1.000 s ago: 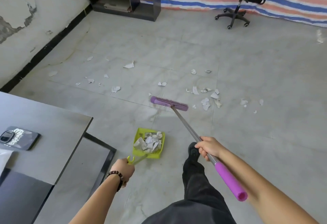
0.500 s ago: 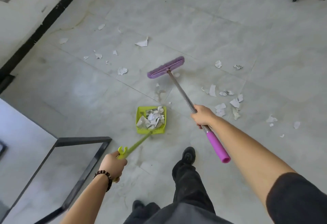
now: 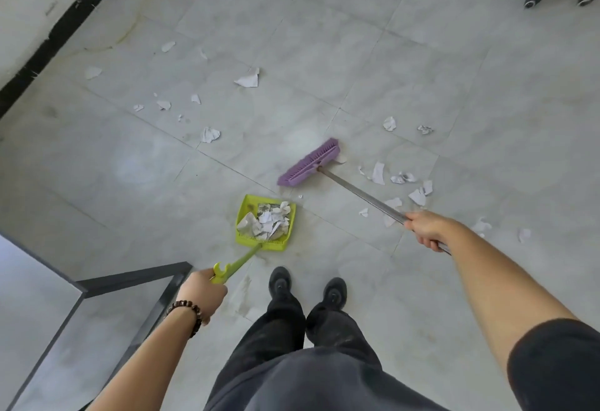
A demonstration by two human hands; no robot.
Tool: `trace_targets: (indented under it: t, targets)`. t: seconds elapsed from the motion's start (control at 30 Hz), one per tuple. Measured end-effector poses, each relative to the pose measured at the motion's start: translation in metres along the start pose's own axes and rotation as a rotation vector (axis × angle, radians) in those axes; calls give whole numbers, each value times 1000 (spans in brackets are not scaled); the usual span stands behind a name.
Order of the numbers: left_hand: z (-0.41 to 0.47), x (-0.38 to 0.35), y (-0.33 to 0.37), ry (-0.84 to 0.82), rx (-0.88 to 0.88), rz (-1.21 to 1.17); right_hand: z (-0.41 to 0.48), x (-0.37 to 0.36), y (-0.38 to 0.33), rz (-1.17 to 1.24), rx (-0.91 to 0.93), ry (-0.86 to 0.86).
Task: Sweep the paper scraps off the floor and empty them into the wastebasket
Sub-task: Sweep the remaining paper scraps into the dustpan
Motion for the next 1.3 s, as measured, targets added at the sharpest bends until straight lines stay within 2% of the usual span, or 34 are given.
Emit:
trace_targets:
  t: [0.23,0.43,0.53,0.67,0.87,1.07,1.2,1.3]
  targets:
    - [38,37,30,-71,-103,42,-63,35,85,131,-71,185]
    - [62,51,63,-145,-183,75,-88,-21,133,332,-115,252]
    - [68,49,82,-156,-214,70,-91,-55,126,440,-91,295]
    - [73,44,100,-141,-206,39,-86,-60,85,446,-3,341]
    - [69,28,114,-24,-113,-83,-49,-11,44,269,109,321]
    - [34,-3,111,193,60,-318,-2,30,5,-9,262,221]
    - [-1,-39,113,344,119,-427,18,51,15,-197,295,140]
    - [-19,-58,120,418,161,-379,25,87,29,-408,321,160]
Point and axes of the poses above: each hand's wrist, its own z-axis towards the middle knuckle, its own x-axis out of the back of the hand, y = z × x, the point moved 8 cm from there along z, towards the middle knuckle, and after that the axes turned 9 degrees about -x, right-handed, at the moved point
